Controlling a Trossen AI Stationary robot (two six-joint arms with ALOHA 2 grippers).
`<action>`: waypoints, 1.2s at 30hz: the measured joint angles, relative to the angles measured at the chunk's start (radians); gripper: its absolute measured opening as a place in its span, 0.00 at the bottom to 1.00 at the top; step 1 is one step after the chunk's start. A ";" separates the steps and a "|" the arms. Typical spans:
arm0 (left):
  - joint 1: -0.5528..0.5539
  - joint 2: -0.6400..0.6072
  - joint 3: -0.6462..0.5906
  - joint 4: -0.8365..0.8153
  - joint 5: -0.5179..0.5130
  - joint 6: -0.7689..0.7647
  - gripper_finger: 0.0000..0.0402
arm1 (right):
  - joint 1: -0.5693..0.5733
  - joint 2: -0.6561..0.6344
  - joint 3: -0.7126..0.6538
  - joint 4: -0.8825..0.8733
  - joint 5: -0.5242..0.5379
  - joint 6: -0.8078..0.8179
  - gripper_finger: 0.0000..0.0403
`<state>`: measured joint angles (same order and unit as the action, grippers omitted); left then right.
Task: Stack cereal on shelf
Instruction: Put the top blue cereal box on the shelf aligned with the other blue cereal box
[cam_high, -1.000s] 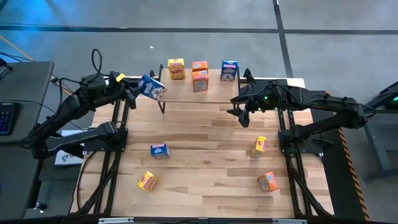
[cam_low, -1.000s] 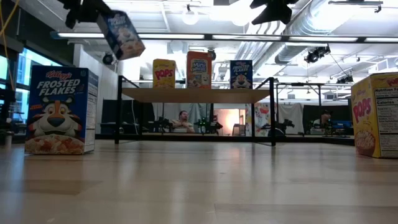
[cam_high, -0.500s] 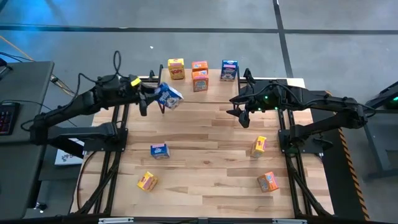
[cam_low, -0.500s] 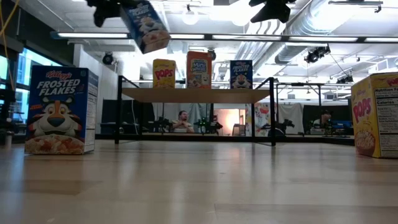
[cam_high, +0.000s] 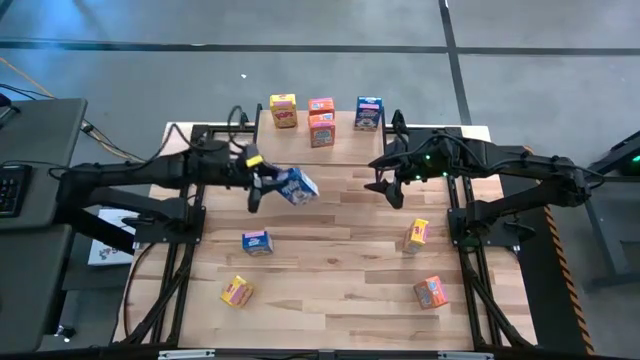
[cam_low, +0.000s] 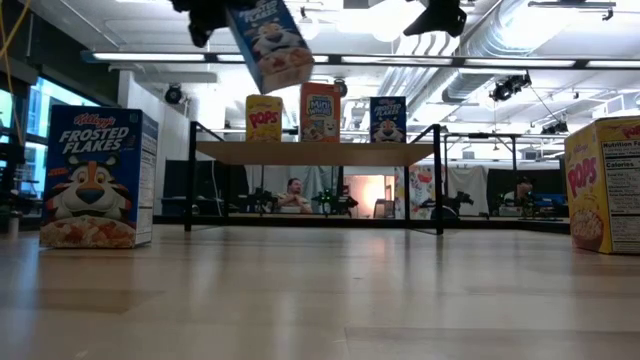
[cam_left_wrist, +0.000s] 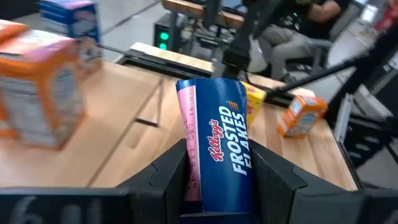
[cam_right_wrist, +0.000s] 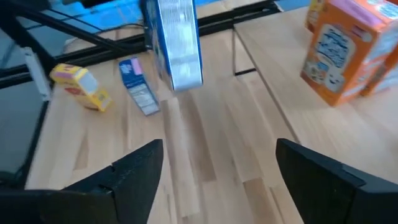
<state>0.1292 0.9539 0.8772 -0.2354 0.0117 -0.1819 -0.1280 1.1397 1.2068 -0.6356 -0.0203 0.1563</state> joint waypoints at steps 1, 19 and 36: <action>-0.015 0.018 0.000 0.019 -0.001 0.001 0.34 | 0.000 0.000 0.000 0.007 -0.012 0.000 0.76; -0.144 0.274 0.000 0.314 -0.001 0.001 0.34 | 0.000 0.074 0.000 0.048 -0.096 -0.046 0.76; -0.145 0.407 0.000 0.367 -0.001 -0.025 0.34 | 0.111 0.205 0.000 0.195 -0.153 -0.285 0.76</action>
<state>-0.0162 1.3611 0.8768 0.1317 0.0108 -0.2066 -0.0167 1.3443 1.2068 -0.4408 -0.1730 -0.1282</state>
